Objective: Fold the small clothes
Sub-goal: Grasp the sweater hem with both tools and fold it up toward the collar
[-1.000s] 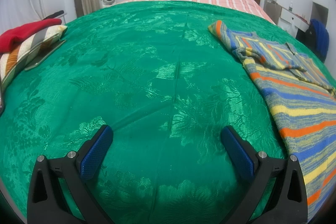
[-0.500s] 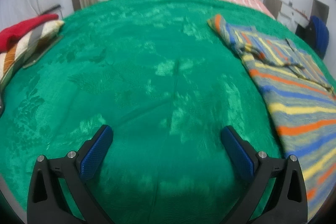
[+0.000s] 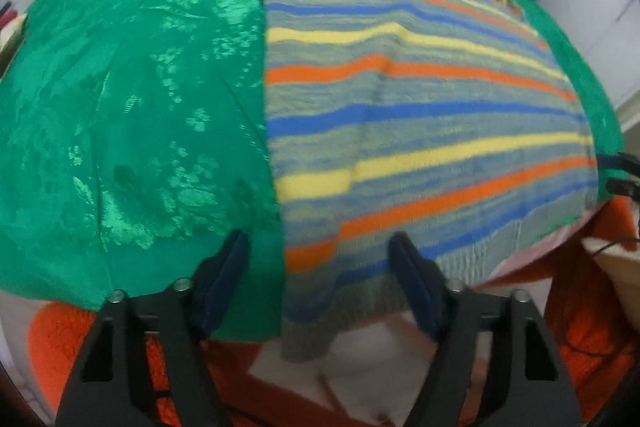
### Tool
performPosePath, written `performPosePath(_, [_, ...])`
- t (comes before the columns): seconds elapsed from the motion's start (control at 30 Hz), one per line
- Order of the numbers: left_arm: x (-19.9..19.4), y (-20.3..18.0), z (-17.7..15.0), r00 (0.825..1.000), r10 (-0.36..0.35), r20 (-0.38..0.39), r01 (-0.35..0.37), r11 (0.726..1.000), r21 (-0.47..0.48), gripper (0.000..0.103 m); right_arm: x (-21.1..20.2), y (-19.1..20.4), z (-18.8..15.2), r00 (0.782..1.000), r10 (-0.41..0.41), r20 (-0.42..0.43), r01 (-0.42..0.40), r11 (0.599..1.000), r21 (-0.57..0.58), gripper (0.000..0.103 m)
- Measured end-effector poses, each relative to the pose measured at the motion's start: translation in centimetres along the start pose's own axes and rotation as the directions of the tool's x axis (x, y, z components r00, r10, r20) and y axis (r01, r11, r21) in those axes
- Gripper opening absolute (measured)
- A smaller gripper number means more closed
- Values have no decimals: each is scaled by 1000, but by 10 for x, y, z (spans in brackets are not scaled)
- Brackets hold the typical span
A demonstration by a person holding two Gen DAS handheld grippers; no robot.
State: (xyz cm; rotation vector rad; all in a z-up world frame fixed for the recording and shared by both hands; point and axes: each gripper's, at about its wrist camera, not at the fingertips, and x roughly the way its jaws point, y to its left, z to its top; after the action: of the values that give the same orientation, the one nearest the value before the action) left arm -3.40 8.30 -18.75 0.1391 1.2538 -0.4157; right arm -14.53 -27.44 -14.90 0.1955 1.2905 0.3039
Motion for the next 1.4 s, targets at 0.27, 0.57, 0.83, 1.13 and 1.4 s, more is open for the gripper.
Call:
performPosePath(0.27, [8,-12,-4,994,-33,-100,33,999,-4,5,25,7,-6,998,34,-44,-31,998,63,17])
performPosePath(0.57, [-32,32,22,929,-361,78,369,896,-249,3,-31,-8,13,969,202,142,-225,960,167,6])
performPosePath(0.83, [-37,57,155,912,-318,260,379,896,-232,3,-34,-33,110,941,164,297,-216,965,150,6])
performPosePath(1.13, [28,84,321,943,-184,277,256,932,-255,5,3,-105,279,919,74,387,-169,962,216,6])
performPosePath(1.4, [40,117,333,938,-157,309,268,894,-359,52,40,-165,323,891,57,450,-262,875,407,20])
